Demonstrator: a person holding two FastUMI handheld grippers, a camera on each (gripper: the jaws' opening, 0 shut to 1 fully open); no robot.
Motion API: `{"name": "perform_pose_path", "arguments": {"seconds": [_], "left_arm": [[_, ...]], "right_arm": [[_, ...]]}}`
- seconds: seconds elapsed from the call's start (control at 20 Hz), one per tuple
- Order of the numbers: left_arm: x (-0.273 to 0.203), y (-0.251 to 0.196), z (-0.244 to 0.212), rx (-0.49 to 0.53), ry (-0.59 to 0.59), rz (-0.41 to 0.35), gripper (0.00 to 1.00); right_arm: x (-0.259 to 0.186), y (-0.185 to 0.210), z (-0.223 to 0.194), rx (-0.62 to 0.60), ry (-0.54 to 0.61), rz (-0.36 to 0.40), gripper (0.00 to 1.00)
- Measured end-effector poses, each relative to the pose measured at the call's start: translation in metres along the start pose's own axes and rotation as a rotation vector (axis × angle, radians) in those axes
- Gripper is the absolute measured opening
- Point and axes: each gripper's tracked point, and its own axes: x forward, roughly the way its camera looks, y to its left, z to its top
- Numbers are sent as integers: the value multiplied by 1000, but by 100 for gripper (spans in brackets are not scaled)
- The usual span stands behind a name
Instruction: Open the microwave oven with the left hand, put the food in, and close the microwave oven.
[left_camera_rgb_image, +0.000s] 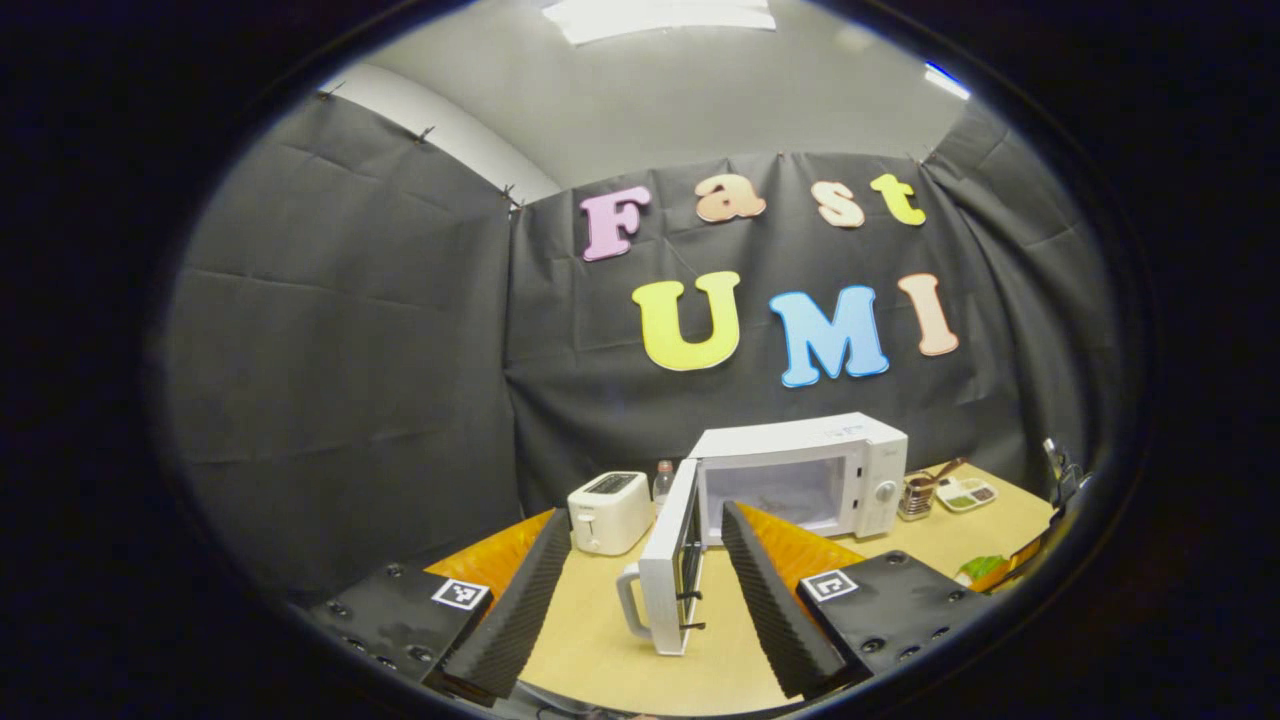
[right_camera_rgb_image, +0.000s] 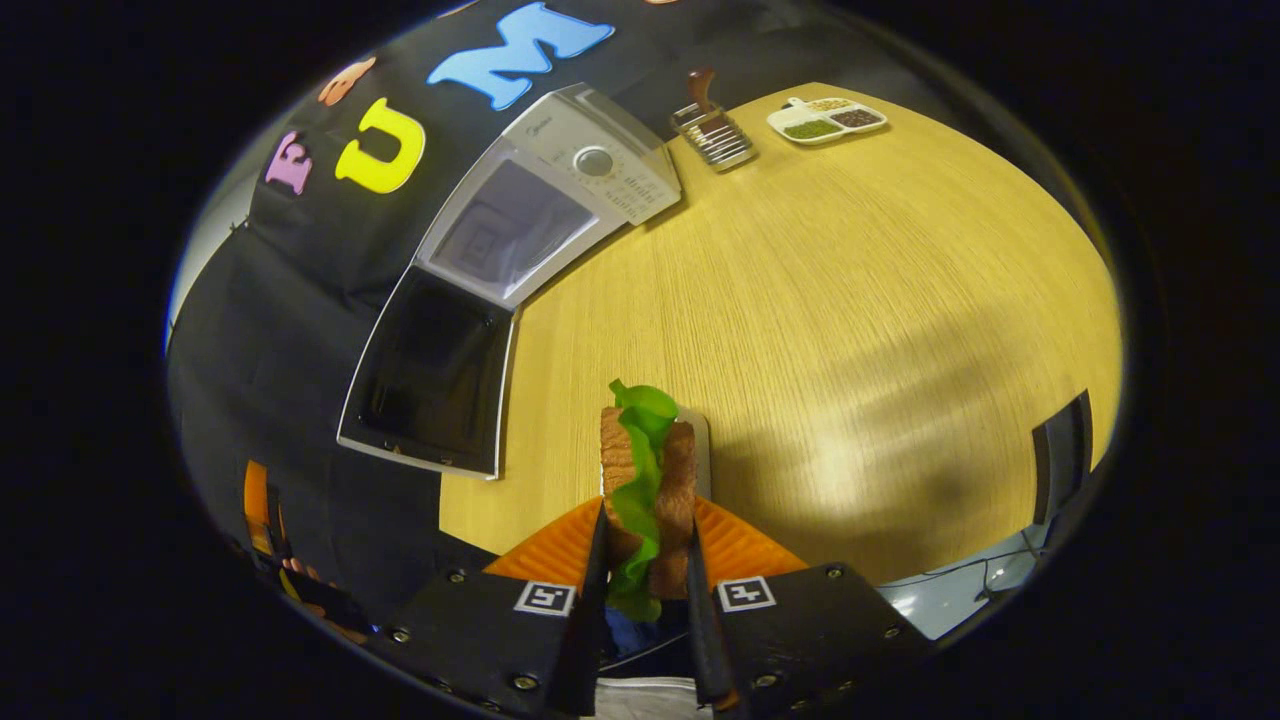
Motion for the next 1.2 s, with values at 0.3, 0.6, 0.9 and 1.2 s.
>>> {"name": "perform_pose_path", "arguments": {"seconds": [0.3, 0.6, 0.9, 1.2], "left_arm": [[1, -3, 17, -11, -29, 4, 100], [27, -5, 23, -25, -55, -45, 99], [63, 15, 27, -66, -78, -77, 100], [92, 51, 23, -75, -80, -69, 100]], "right_arm": [[-18, 29, 16, -55, -52, 45, 37], [-28, 71, 55, -49, -171, 84, 37], [-15, 115, 87, -82, -254, 82, 37], [19, 159, 107, -95, -313, 86, 37]]}}
